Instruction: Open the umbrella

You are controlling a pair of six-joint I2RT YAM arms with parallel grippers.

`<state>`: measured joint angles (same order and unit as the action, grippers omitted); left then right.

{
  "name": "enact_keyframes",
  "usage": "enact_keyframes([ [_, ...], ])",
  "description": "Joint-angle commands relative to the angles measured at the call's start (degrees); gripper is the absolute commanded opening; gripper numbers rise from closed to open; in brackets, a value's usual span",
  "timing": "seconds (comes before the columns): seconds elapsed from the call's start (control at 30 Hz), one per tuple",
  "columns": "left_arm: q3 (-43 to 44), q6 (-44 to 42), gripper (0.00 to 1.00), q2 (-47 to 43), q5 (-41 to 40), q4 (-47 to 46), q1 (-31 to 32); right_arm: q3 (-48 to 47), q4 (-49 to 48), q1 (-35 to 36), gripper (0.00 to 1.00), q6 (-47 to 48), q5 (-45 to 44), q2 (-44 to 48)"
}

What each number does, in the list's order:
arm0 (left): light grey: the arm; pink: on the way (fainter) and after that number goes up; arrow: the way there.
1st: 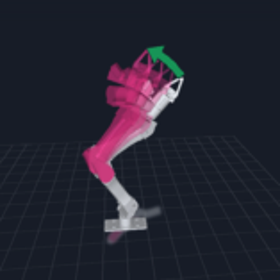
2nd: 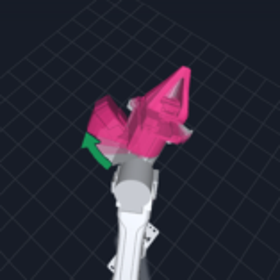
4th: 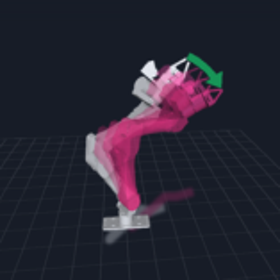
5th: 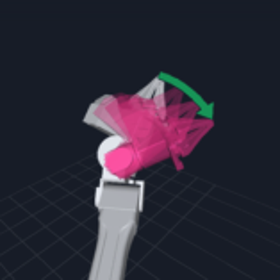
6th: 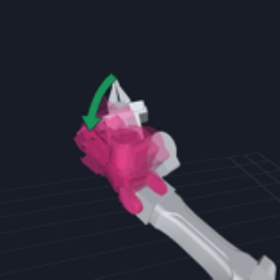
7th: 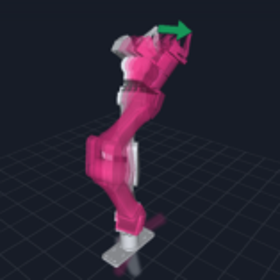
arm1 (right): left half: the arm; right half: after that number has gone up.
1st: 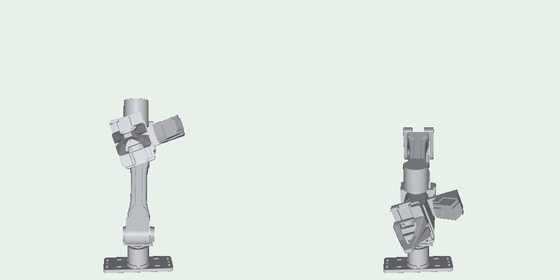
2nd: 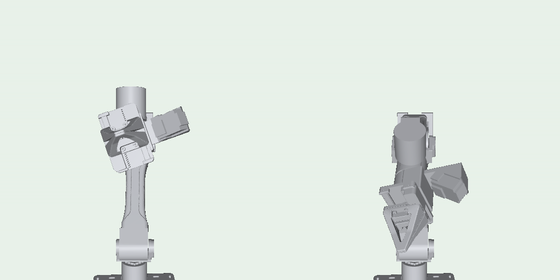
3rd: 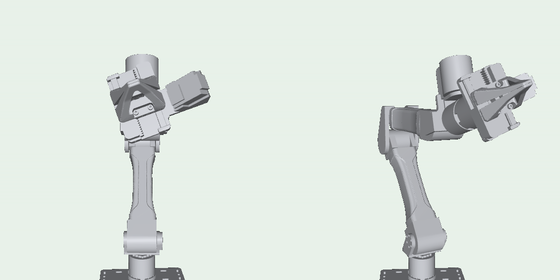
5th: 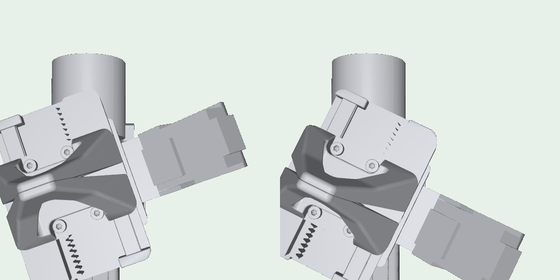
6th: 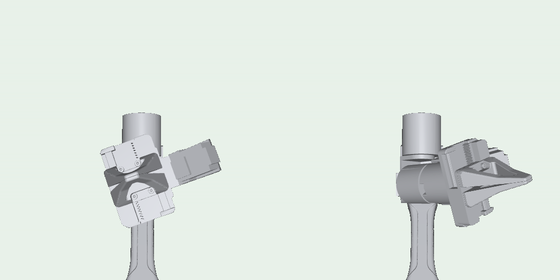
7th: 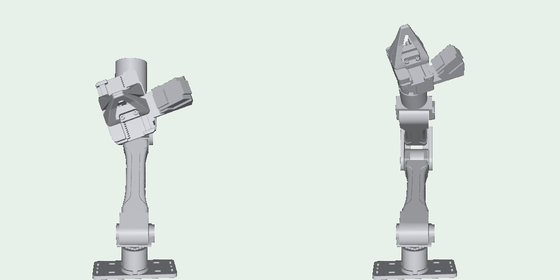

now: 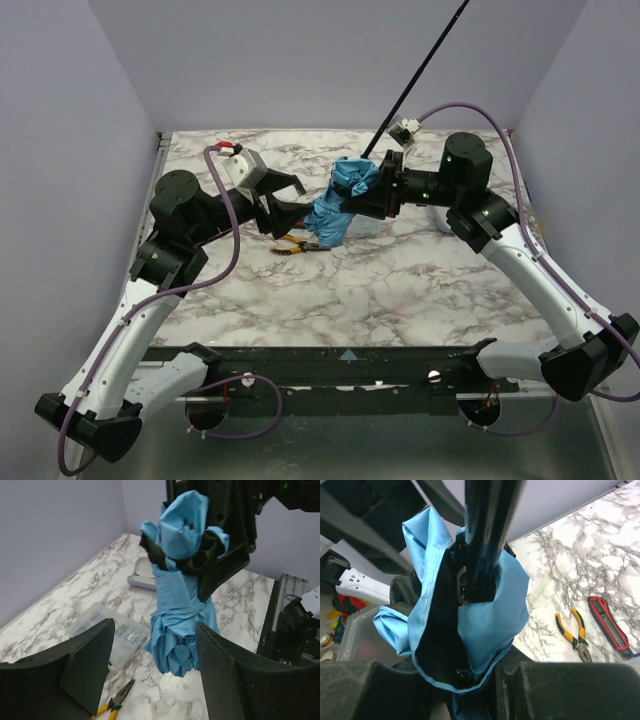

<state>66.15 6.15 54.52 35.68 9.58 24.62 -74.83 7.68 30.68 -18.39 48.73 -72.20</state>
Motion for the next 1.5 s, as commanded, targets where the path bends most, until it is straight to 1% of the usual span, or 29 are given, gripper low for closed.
enact_keyframes([
  [0.0, 2.54, -3.59, 0.68, 1.41, -0.04, -0.25, 4.07, 0.25, -0.23, 0.18, 0.00, 0.70, -2.32, 1.48],
  [0.1, 5.90, -4.12, 0.68, 3.91, -5.85, 1.97, 7.99, 0.54, -0.50, 0.17, 0.00, 0.57, -2.00, 1.31],
  [0.17, 7.28, -4.20, 0.67, 5.30, -8.07, 2.70, 9.77, 0.60, -0.73, 0.17, 0.00, 0.62, -1.64, 1.37],
  [0.23, 8.00, -4.30, 0.64, 6.15, -10.05, 2.72, 10.74, 0.56, -0.84, 0.17, 0.00, 1.05, -0.86, 1.44],
  [0.27, 8.23, -4.16, 0.60, 6.57, -10.50, 2.73, 10.75, 0.49, -0.66, 0.17, 0.00, 1.04, -0.74, 1.49],
  [0.3, 8.80, -4.01, 0.55, 7.01, -11.04, 3.15, 10.84, 0.51, -0.50, 0.09, 0.00, 1.06, -0.83, 1.54],
  [0.47, 10.55, -3.15, 0.00, 8.82, -13.92, 6.32, 10.31, 0.74, -0.38, 0.17, 0.00, 1.43, 0.44, 2.26],
  [0.57, 8.88, -0.51, 0.00, 8.15, -11.41, 4.54, 7.50, 0.69, -0.39, 0.17, 0.00, 1.59, 1.77, 2.36],
  [0.67, 7.93, 0.39, 0.00, 8.43, -11.86, 4.70, 4.98, 0.48, -0.79, 0.17, 0.00, 1.53, 3.68, 2.24],
  [0.73, 7.74, 0.84, 0.00, 9.70, -13.15, 5.87, 2.69, 0.26, -1.49, 0.17, 0.00, 0.96, 4.89, 1.94],
  [0.83, 8.18, 1.05, 0.00, 12.06, -15.34, 8.86, 0.99, -0.15, -2.91, 0.15, 0.00, -0.34, 7.06, 1.65],
  [0.9, 8.91, 0.12, 0.00, 13.24, -12.89, 10.46, 0.87, -0.55, -3.22, 0.17, 0.00, -0.68, 7.49, 1.19],
  [0.93, 9.54, -0.25, 0.05, 13.28, -10.76, 10.98, 0.74, -0.66, -2.80, 0.17, 0.00, -0.47, 7.09, 0.98],
  [0.97, 9.63, 0.03, 0.23, 12.83, -8.58, 10.58, 0.34, -0.63, -2.32, 0.17, 0.00, -0.07, 6.72, 0.92],
  [1.0, 9.26, 0.49, 0.47, 11.90, -6.68, 8.84, -0.19, -0.47, -1.90, 0.13, 0.00, 0.45, 6.32, 0.95],
  [1.03, 8.62, 0.96, 0.60, 10.81, -5.67, 7.19, -0.85, -0.28, -1.34, 0.17, 0.00, 1.00, 5.99, 0.94],
  [1.07, 8.11, 1.21, 0.68, 9.57, -5.24, 5.11, -1.54, 0.10, -1.08, 0.12, 0.00, 1.09, 5.67, 1.09],
  [1.1, 7.80, 1.24, 0.71, 8.48, -4.28, 3.41, -2.51, 0.33, -0.42, 0.17, 0.00, 1.54, 5.36, 1.04],
  [1.17, 9.70, -0.25, 0.72, 8.03, -2.22, 2.79, -3.56, 0.71, 1.42, 0.17, 0.00, 2.79, 5.15, 0.78],
  [1.23, 14.43, -2.28, 0.72, 9.45, 0.97, 5.82, -3.70, 0.98, 3.73, 0.16, 0.00, 4.18, 5.57, 0.38],
  [1.27, 16.30, -1.87, 0.72, 10.25, 3.13, 6.33, -3.66, 0.88, 5.72, 0.24, 0.00, 5.79, 6.37, -0.27],
  [1.37, 19.70, 4.21, 0.69, 12.57, 9.56, 4.00, -3.51, 0.26, 11.19, 0.78, 0.00, 10.05, 7.07, -1.76],
  [1.47, 23.16, 10.11, 0.66, 16.06, 12.09, 4.63, -2.98, 0.14, 15.11, 1.13, 0.00, 14.31, 6.24, -2.01],
])
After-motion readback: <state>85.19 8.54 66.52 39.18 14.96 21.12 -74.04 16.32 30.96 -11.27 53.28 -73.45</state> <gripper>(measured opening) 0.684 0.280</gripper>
